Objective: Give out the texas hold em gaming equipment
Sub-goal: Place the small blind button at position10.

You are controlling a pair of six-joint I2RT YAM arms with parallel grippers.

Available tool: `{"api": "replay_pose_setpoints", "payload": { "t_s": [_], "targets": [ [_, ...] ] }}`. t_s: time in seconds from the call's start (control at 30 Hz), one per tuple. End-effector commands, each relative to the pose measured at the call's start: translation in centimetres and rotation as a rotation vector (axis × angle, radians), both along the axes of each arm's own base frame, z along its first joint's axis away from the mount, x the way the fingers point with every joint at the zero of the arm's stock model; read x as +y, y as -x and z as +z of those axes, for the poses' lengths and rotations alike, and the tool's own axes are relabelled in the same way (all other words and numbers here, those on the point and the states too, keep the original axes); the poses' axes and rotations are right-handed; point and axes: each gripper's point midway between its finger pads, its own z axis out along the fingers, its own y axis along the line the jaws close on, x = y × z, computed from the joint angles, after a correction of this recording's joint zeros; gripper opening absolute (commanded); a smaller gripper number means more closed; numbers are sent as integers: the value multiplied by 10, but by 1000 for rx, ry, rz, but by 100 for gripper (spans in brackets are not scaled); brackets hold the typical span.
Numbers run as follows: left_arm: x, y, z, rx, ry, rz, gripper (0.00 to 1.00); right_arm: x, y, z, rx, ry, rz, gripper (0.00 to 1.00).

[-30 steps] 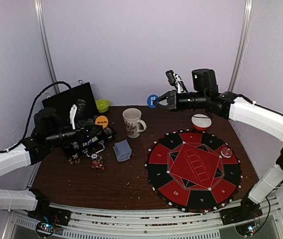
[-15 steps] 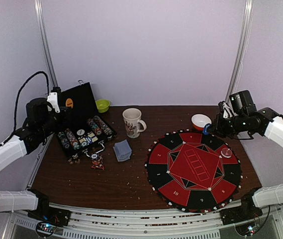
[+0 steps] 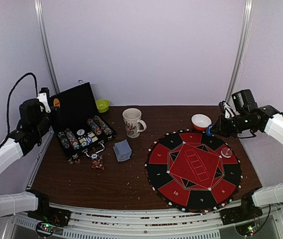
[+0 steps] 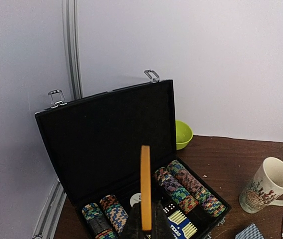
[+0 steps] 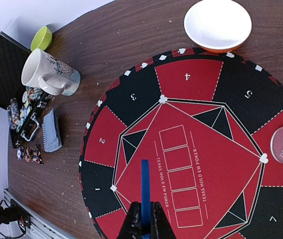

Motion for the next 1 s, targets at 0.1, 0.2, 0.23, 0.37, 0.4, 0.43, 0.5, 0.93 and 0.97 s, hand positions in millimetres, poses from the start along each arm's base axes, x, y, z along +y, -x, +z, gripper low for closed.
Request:
{"api": "replay_pose_setpoints", "payload": {
  "t_s": [0.1, 0.2, 0.23, 0.37, 0.4, 0.43, 0.5, 0.93, 0.97],
  "targets": [
    [10, 1, 10, -56, -19, 26, 0, 7, 3, 15, -29, 13, 115, 0],
    [9, 0, 6, -51, -12, 15, 0, 10, 12, 13, -14, -19, 123, 0],
    [7, -2, 5, -47, -8, 7, 0, 14, 19, 7, 19, -43, 139, 0],
    [5, -5, 3, -33, -1, -10, 0, 24, 46, -14, 179, -111, 187, 0],
    [4, -5, 3, -33, 3, -16, 0, 22, 50, -13, 179, -112, 172, 0],
    [3, -5, 3, -34, 6, -22, 0, 20, 52, -12, 169, -115, 156, 0],
    [2, -5, 2, -32, 10, -32, 0, 21, 59, -15, 176, -157, 138, 0],
    [-2, -8, -2, -16, 28, -63, 0, 78, 200, -127, 686, -245, 365, 0],
    [-2, -9, -2, -15, 29, -61, 0, 81, 210, -133, 711, -215, 399, 0]
  ]
}}
